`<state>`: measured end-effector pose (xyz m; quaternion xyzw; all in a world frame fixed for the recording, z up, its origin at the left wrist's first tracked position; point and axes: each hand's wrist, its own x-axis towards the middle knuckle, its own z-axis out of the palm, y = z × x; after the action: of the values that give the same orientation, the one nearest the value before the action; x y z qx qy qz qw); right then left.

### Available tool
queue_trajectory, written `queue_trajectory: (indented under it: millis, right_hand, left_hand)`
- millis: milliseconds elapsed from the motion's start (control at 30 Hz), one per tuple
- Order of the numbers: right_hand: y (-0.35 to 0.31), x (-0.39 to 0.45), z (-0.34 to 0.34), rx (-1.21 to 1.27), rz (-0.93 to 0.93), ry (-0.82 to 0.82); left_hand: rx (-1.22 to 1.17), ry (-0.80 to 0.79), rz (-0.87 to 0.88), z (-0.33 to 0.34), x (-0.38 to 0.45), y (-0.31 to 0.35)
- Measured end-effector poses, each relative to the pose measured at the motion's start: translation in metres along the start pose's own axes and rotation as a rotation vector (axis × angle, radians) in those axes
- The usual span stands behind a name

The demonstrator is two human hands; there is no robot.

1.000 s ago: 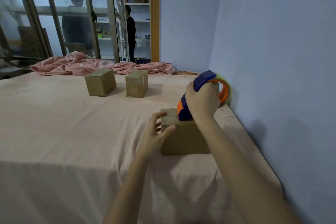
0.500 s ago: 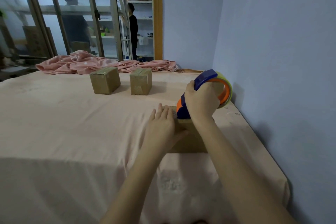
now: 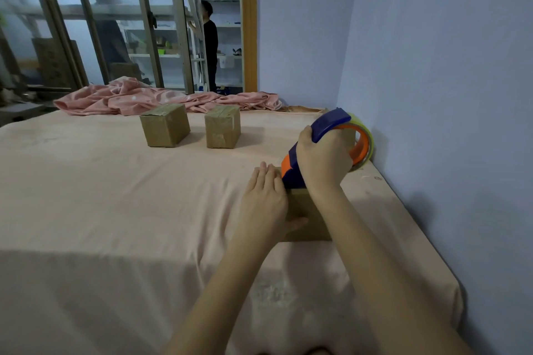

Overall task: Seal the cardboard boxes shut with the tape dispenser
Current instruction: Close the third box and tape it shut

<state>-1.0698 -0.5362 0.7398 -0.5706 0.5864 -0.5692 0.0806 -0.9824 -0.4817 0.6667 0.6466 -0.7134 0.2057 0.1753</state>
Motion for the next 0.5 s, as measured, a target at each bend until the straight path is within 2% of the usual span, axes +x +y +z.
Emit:
queue_trajectory:
  millis: [133,500]
  right_hand:
    - [0.004,-0.001,-0.002,0.070,0.009,0.011]
    - [0.019,0.008,-0.007,0.264,0.218,0.025]
  left_hand:
    - [-0.111,0.084,-0.011,0.000,-0.001,-0.006]
    - [-0.025,0.034,0.018,-0.001,0.000,-0.007]
